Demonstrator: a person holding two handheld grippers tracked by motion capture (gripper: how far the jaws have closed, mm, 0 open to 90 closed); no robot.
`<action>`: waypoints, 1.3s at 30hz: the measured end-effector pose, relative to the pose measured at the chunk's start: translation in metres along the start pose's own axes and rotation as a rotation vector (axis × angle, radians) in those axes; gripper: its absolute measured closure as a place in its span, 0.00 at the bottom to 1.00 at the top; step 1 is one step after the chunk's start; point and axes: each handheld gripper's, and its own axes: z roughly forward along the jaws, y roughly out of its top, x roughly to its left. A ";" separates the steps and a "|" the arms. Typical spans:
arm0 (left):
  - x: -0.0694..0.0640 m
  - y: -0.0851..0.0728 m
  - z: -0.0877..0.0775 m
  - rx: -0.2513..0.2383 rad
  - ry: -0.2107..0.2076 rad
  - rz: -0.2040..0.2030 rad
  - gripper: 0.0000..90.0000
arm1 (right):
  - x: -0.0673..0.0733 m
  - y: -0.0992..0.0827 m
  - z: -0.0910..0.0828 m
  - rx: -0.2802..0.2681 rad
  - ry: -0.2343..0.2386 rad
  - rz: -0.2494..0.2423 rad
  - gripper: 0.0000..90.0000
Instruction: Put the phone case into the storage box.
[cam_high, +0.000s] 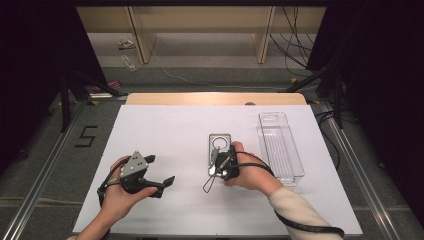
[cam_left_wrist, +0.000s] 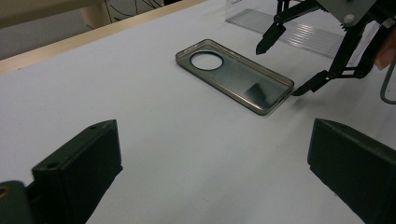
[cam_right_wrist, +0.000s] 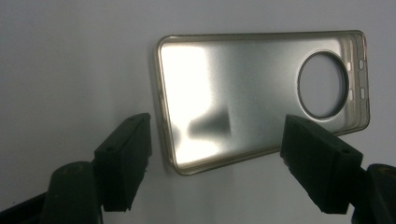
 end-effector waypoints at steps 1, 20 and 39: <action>0.000 0.000 0.000 0.000 0.000 0.000 0.02 | 0.001 0.000 0.001 0.003 0.001 0.003 0.29; 0.000 0.000 0.000 0.000 -0.002 0.002 0.02 | 0.005 0.013 0.011 0.057 0.019 -0.068 0.40; -0.001 0.000 0.000 0.002 -0.002 0.004 0.02 | 0.007 0.015 0.011 0.076 0.072 -0.107 0.67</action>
